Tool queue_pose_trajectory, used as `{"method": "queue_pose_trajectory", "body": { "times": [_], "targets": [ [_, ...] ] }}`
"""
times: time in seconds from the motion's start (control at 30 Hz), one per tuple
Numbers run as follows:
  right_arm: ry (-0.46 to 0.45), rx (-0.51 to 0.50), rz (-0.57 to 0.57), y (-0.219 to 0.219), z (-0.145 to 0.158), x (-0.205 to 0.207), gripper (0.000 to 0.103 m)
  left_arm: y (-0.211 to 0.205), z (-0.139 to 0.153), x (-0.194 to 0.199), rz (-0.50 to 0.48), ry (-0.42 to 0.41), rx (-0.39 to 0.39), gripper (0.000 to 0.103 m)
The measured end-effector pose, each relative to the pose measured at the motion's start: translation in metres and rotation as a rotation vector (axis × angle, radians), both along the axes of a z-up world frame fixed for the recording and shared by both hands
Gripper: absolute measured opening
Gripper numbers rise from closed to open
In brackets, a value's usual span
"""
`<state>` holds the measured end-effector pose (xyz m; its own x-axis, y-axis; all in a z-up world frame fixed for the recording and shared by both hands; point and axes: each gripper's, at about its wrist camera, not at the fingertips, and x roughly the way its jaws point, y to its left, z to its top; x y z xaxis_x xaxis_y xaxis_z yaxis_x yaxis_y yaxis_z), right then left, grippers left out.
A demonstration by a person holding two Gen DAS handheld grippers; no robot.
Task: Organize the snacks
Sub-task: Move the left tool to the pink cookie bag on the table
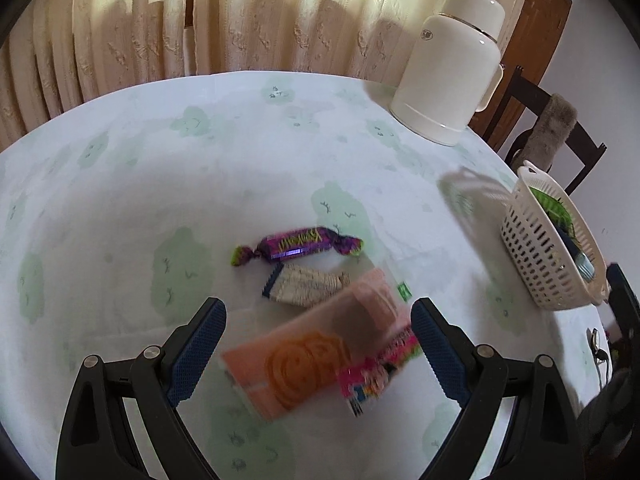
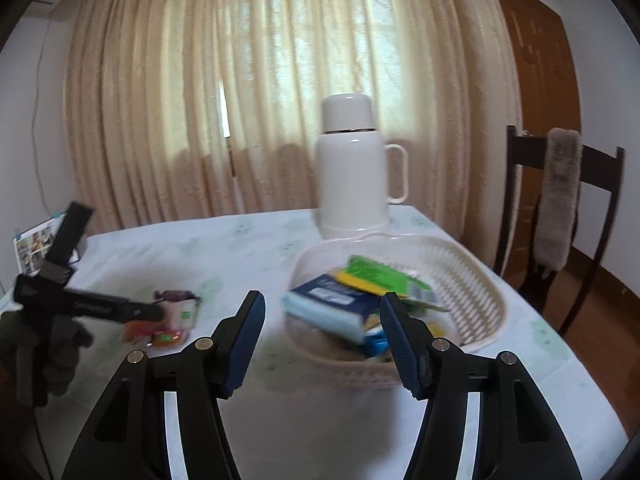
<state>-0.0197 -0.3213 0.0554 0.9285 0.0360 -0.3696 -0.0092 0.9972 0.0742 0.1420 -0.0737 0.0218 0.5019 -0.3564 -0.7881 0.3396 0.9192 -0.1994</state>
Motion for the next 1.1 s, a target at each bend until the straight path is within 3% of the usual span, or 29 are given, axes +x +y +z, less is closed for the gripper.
{"method": "queue_pose_trajectory", "body": {
  "times": [0.17,0.3,0.53,0.87,1.1],
  "targets": [
    [-0.006,-0.060,0.040,0.018,-0.002,-0.002,0.061,-0.003,-0.010,0.003,-0.034,0.041,-0.005,0.092],
    [0.002,-0.029,0.026,0.012,-0.003,-0.002,0.061,-0.005,-0.011,-0.009,-0.057,0.037,0.018,0.092],
    [0.001,-0.023,0.027,0.010,-0.003,-0.001,0.061,-0.005,-0.010,-0.046,-0.092,0.035,0.036,0.092],
    [-0.002,-0.030,0.028,0.011,-0.002,-0.002,0.062,-0.032,-0.004,-0.091,-0.194,0.062,-0.014,0.092],
    [-0.011,-0.046,0.017,0.014,-0.001,-0.005,0.062,-0.017,-0.001,-0.077,-0.066,0.007,0.056,0.092]
  ]
}}
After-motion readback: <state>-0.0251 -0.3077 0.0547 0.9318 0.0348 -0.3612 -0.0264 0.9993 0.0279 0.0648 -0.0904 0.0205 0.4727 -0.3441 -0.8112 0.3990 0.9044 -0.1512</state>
